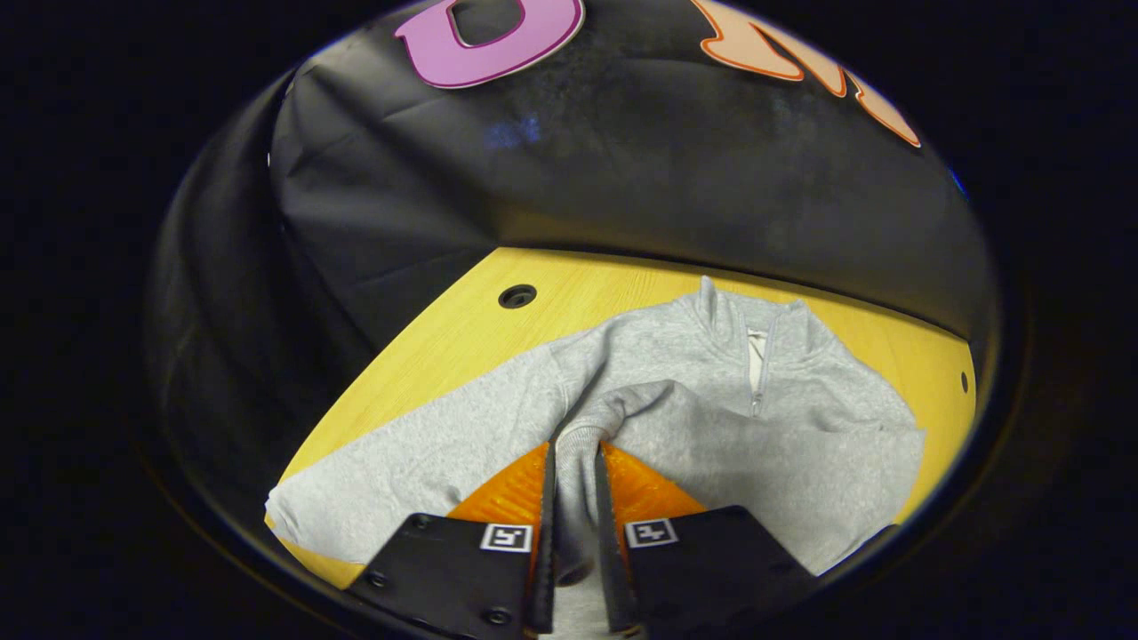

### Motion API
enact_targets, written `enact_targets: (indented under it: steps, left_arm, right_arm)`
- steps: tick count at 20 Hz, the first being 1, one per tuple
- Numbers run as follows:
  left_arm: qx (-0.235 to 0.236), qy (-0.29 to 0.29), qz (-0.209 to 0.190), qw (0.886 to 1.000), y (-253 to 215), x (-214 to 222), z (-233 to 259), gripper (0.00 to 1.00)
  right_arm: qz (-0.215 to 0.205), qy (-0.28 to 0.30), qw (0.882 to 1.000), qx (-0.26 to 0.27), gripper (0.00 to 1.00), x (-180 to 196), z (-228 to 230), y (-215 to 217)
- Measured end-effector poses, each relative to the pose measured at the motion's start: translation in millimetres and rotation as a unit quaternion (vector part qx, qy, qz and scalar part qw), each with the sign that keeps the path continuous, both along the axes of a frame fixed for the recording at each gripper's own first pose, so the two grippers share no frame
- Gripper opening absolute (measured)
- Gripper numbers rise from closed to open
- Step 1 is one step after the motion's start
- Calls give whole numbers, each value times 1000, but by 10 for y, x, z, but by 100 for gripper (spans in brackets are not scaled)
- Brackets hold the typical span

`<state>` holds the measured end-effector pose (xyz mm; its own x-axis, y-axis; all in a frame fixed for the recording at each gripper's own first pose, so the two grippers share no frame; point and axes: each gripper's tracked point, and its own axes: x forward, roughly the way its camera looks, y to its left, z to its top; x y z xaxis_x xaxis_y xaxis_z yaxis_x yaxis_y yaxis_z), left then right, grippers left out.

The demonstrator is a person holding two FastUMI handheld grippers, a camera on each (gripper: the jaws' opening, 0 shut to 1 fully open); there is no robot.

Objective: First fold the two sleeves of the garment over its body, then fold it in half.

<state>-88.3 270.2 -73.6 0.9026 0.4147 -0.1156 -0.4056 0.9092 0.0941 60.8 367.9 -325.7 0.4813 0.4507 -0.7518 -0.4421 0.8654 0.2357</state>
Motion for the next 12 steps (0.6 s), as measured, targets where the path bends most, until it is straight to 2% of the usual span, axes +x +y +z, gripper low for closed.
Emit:
enact_targets:
  steps: [1, 3, 4, 6, 8, 9, 11, 12]
  left_arm:
    - [-2, 6, 1, 1000, 13, -5, -67, 99]
    - [-6, 19, 2, 1000, 36, -18, -231, 96]
    - [-6, 28, 2, 1000, 48, -22, -338, 96]
    - [-5, 53, 4, 999, 67, -41, -564, 99]
    - [-19, 77, 2, 997, 60, -67, -807, 97]
    - [-27, 90, 1, 996, 64, -66, -938, 100]
    - [-44, 114, 3, 993, 33, -96, -1191, 100]
    - [-55, 129, 4, 990, 8, -122, -1337, 97]
  right_arm:
    - [4, -2, 1000, 5, 24, -24, -2, 67]
    - [9, -18, 1000, 15, 45, -3, 100, 125]
    - [7, -31, 999, 15, 73, 15, 128, 115]
    - [2, -56, 998, 16, 100, 70, 261, 37]
    - [-7, -73, 997, 20, 99, 75, 386, -57]
    - [-12, -80, 997, 21, 99, 68, 432, -116]
    - [-21, -90, 995, 24, 99, 52, 516, -236]
    - [-25, -93, 995, 24, 99, 46, 552, -301]
